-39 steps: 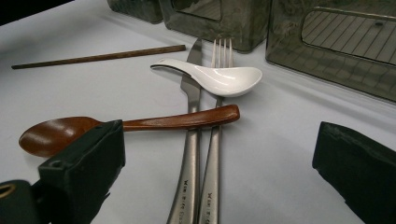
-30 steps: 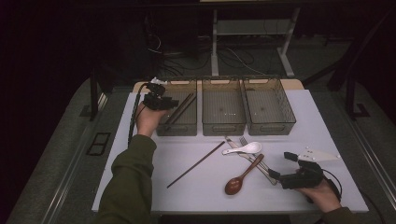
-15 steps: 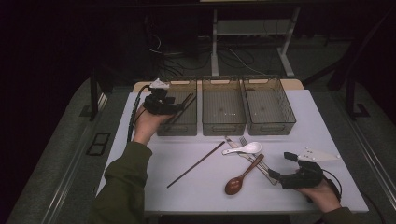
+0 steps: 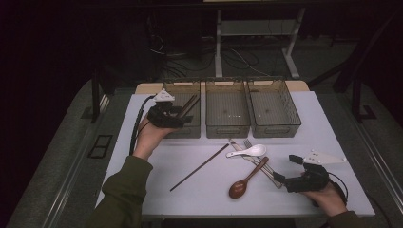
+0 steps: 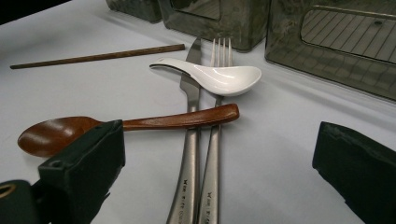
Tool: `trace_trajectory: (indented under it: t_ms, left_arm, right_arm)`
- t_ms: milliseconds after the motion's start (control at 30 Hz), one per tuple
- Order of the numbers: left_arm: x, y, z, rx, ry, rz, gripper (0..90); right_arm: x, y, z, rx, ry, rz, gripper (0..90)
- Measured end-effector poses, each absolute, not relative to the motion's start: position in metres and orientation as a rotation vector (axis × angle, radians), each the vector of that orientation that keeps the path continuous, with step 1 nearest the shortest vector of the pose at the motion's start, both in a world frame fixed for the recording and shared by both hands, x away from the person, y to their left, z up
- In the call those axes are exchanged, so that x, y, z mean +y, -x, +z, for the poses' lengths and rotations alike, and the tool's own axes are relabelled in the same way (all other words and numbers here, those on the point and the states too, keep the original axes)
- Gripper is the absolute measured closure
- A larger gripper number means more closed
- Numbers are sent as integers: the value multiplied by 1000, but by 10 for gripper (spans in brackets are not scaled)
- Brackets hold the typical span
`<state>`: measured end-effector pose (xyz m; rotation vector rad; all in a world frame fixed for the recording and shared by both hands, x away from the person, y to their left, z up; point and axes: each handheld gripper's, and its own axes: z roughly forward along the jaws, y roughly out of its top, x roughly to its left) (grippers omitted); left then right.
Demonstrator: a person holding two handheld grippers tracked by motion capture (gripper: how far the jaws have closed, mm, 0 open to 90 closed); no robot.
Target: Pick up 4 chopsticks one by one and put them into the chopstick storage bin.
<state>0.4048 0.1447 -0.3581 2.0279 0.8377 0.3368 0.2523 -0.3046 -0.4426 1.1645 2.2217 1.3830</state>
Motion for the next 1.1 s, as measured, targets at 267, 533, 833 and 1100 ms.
trace_trajectory:
  t_ms: [267, 533, 833, 1100]
  left_arm:
    - [141, -383, -366, 798, -2032, 317, 293]
    - [135, -362, -374, 760, -2042, 302, 275]
    - [132, -341, -382, 735, -2047, 285, 261]
    - [134, -322, -395, 738, -2044, 267, 269]
  right_arm:
    - [-304, -252, -443, 2223, -1163, 1383, 21]
    - [-304, -252, -443, 2223, -1165, 1383, 21]
    - [-305, -252, -443, 2221, -1167, 1384, 22]
    - [-305, -252, -443, 2220, -1158, 1382, 22]
